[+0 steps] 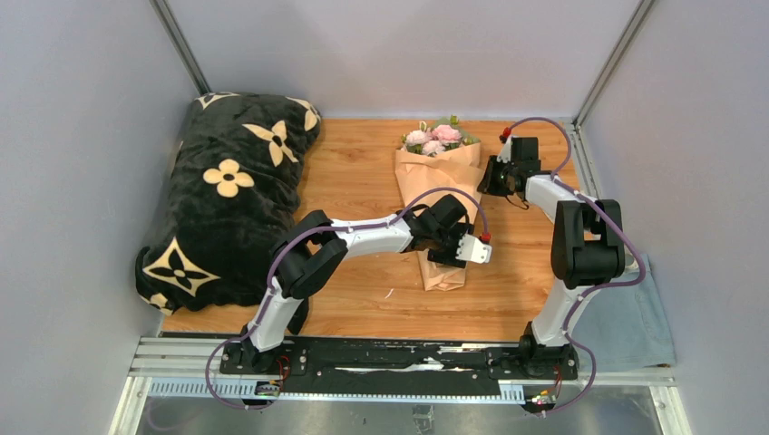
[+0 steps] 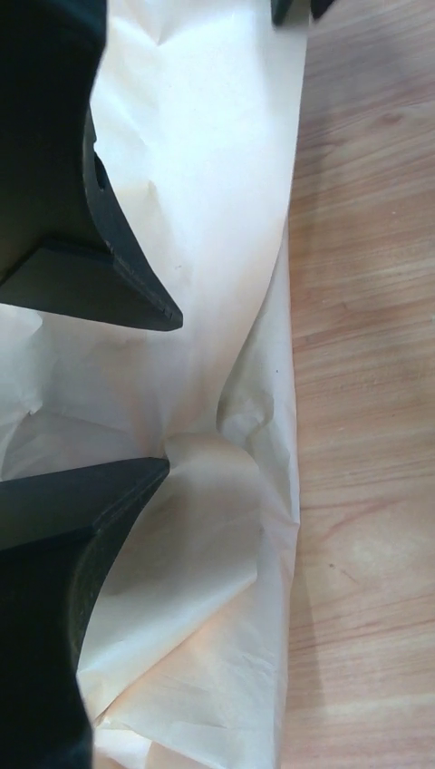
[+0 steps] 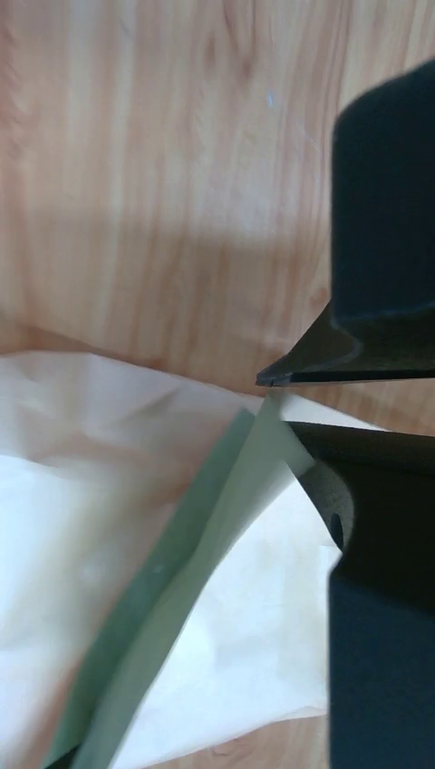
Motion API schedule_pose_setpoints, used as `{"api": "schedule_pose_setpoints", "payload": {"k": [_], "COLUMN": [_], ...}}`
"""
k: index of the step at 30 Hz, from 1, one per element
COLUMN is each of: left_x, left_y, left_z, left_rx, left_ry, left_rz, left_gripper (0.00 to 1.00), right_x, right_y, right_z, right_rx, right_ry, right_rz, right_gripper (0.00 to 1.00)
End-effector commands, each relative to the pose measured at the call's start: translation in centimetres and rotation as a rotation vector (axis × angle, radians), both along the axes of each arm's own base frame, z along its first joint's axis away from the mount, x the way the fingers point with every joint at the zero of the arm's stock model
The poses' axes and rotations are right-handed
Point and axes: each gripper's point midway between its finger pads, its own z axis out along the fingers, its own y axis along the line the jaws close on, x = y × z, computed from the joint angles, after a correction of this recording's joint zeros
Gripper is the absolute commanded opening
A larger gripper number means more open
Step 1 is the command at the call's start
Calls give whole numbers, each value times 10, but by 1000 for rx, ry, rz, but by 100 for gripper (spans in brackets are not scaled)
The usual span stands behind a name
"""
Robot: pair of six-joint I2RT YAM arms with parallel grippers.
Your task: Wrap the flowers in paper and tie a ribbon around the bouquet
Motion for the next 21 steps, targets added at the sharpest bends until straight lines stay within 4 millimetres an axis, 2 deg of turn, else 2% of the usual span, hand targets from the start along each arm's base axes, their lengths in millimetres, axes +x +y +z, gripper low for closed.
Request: {"api": "schedule_pose_setpoints", "payload": {"k": [1, 4, 6, 9, 12, 13, 14, 15, 16, 17, 18, 21], "left_x": [-43, -44, -42, -38, -38, -40, -42, -44, -45, -46, -44, -42], "left_y": [59, 62, 63, 67, 69, 68, 66, 65, 62, 61, 58, 52], "left_z": [-63, -65, -65, -64, -64, -64, -63, -62, -60, -58, -55, -44], "left_rx": [278, 315, 328, 352, 359, 354, 346, 341, 330, 327, 321, 299], "left_ry": [104, 71, 58, 39, 35, 44, 57, 71, 83, 87, 85, 84], "left_rz": [-63, -65, -61, -50, -53, -53, -53, -55, -57, -55, -50, -34], "left_gripper": [64, 65, 65, 66, 68, 68, 68, 69, 70, 70, 70, 72], "right_x": [27, 31, 29, 12, -11, -22, -26, -36, -45, -48, -57, -65], "right_y": [-40, -53, -48, -40, -33, -24, -11, 11, 42, 56, 79, 96], "right_z": [14, 19, 27, 39, 61, 61, 70, 67, 71, 68, 62, 25], "right_rx": [-146, -122, -62, -10, -11, -3, 11, 46, 131, 175, 242, 318], "right_ry": [-56, -48, -52, -40, -85, -105, -154, -181, -208, -218, -187, -34], "right_rz": [-88, -88, -47, 7, 17, 37, 75, 140, 239, 285, 363, 406], "right_gripper": [25, 28, 32, 34, 33, 31, 30, 28, 27, 24, 21, 10]}}
